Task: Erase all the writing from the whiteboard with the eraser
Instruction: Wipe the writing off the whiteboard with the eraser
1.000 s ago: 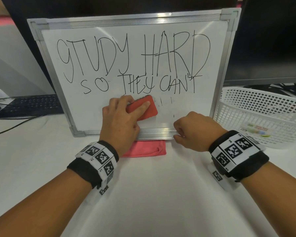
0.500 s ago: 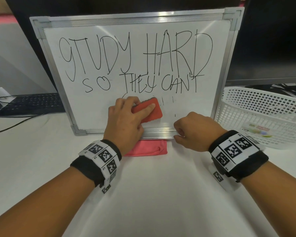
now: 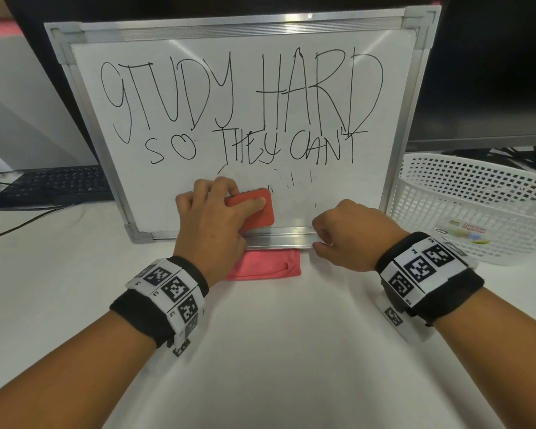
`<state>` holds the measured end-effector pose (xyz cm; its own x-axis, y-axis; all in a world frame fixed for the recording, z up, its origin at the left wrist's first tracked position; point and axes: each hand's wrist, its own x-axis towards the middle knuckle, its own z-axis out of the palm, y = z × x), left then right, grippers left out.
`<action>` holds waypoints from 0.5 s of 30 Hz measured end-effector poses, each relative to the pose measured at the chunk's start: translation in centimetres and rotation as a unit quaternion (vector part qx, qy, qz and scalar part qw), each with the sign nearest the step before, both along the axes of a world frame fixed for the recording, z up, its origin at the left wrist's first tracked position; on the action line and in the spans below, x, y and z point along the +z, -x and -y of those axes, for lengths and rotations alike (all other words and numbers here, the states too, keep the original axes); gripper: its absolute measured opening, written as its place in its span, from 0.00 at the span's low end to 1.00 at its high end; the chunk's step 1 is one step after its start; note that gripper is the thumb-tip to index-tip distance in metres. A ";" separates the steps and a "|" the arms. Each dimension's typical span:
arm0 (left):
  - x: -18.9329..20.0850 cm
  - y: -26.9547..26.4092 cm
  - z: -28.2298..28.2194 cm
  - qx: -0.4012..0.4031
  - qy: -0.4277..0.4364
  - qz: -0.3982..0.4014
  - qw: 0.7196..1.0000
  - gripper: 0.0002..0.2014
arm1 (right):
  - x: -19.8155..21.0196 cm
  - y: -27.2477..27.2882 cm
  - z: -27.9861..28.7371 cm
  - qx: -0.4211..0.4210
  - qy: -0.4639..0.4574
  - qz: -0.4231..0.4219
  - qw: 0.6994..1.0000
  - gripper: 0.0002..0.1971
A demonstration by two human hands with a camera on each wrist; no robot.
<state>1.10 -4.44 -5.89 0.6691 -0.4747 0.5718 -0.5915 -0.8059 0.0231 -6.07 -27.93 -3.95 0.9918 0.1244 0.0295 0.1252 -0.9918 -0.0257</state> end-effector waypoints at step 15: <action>0.0 -0.5 0.0 -0.039 0.009 -0.031 0.999 0.33 | -0.1 0.1 -0.2 -0.002 0.004 -0.003 1.000 0.14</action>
<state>1.65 -4.48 -5.92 0.6647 -0.5163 0.5400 -0.6493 -0.7567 0.0757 -6.18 -27.71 -4.08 0.9925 0.1205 0.0217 0.1209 -0.9925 -0.0183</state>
